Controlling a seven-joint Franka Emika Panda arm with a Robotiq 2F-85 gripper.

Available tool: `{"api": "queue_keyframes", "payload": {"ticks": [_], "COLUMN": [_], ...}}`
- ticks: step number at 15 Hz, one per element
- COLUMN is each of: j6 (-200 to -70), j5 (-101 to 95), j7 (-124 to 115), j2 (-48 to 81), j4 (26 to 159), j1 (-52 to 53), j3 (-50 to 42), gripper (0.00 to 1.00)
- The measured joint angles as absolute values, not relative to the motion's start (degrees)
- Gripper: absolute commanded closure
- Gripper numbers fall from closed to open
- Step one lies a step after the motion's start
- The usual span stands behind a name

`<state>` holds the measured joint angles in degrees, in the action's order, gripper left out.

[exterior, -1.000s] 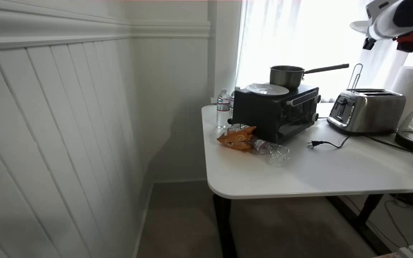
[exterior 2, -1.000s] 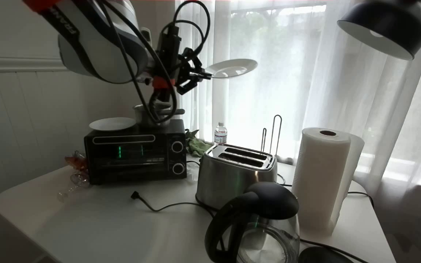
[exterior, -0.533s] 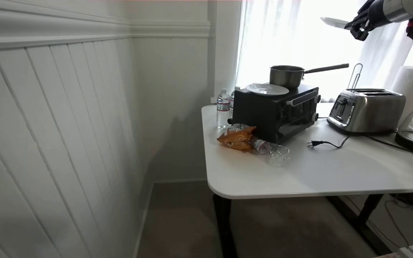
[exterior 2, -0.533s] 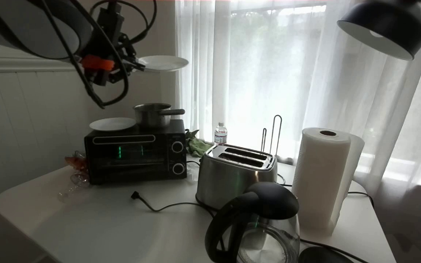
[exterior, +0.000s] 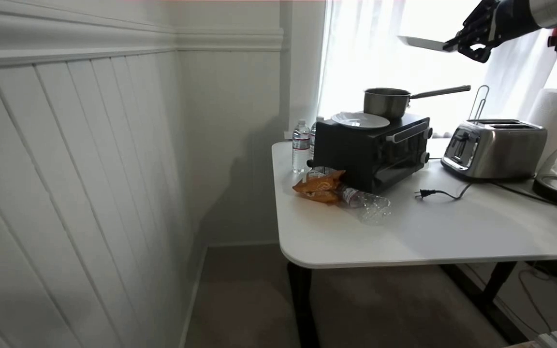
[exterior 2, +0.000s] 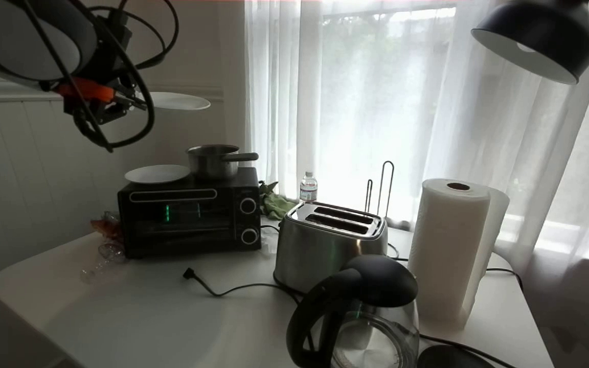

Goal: Put the white plate on the oven

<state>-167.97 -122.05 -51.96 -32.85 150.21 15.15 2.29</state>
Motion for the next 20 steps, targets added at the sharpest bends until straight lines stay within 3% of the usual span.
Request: {"api": "queue_keyframes", "payload": {"ticks": [9, 20], "j6": [-168.2, -170.0], "j5": [-122.1, -123.4], "j7": [-51.8, -48.4], "j2": [-32.1, -17.0], "j4": [150.2, 145.2], "j1": [15.3, 24.5], "j3": [2.4, 6.3], "gripper": [0.99, 0.99]}}
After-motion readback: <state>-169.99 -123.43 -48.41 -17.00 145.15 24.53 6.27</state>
